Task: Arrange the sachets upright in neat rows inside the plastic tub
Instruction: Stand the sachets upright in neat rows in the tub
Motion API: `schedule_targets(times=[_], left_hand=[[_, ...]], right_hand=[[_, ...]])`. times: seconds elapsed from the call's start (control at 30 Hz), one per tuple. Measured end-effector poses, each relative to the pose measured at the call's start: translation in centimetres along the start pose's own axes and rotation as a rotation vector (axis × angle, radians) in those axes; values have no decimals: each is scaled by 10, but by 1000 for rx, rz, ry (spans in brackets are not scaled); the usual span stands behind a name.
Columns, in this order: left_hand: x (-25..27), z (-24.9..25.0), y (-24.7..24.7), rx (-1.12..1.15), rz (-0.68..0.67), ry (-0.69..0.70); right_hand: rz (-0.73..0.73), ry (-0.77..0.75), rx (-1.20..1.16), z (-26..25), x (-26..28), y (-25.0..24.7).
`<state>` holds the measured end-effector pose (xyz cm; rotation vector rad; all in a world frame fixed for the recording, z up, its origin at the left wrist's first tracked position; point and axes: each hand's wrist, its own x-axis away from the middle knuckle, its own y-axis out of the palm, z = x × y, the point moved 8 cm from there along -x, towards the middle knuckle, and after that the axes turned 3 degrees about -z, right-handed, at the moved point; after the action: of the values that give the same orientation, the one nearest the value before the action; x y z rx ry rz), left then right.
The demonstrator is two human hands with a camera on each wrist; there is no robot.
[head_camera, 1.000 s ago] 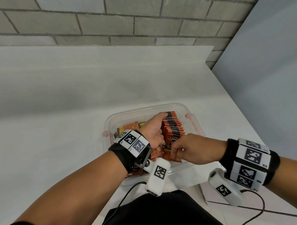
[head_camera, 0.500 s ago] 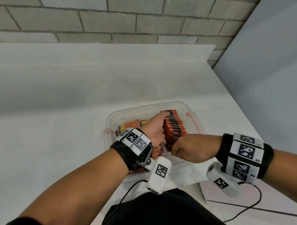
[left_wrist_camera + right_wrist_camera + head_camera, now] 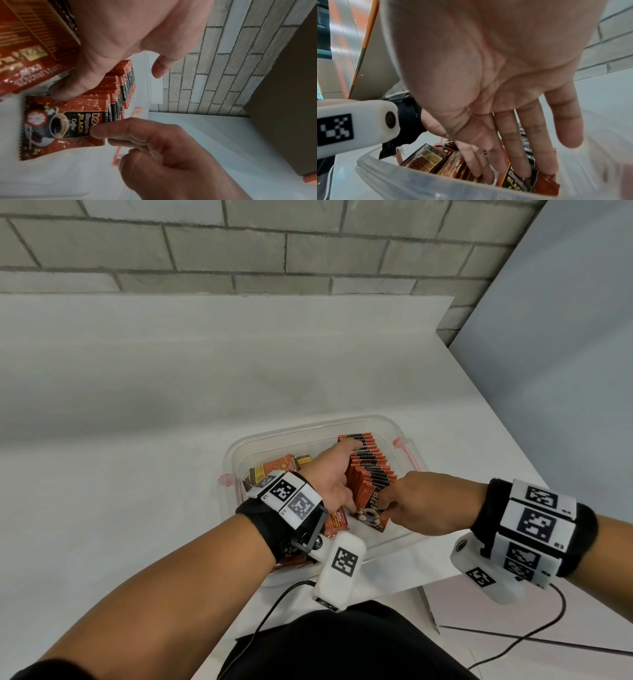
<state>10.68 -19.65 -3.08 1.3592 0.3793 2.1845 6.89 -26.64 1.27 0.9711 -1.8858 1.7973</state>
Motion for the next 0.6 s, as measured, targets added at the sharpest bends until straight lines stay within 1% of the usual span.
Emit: schedule_targets(times=[0.1,0.17,0.23,0.37,0.43,0.5,0.6], left_hand=[[2,0,1,-9,-8,10],[3,1,1,-14,-4,25],[5,2,1,-31,-2,40],[7,4,3,-54,-2,50],[8,3,4,-51,-6,45],[9,2,3,-53,-7,32],[5,0,-1,-59,4,6]], right_hand=[[60,31,-62,2,6,-5],[53,21,-75,-2,7,-3],[-17,-11,-100,-7,3,8],[-162,-17,-139,-10,-12,27],[-201,-7,-130,-12,-17,33],[-192,10,-121,-11,-21,33],[-133,57,-69,-6,-23,27]])
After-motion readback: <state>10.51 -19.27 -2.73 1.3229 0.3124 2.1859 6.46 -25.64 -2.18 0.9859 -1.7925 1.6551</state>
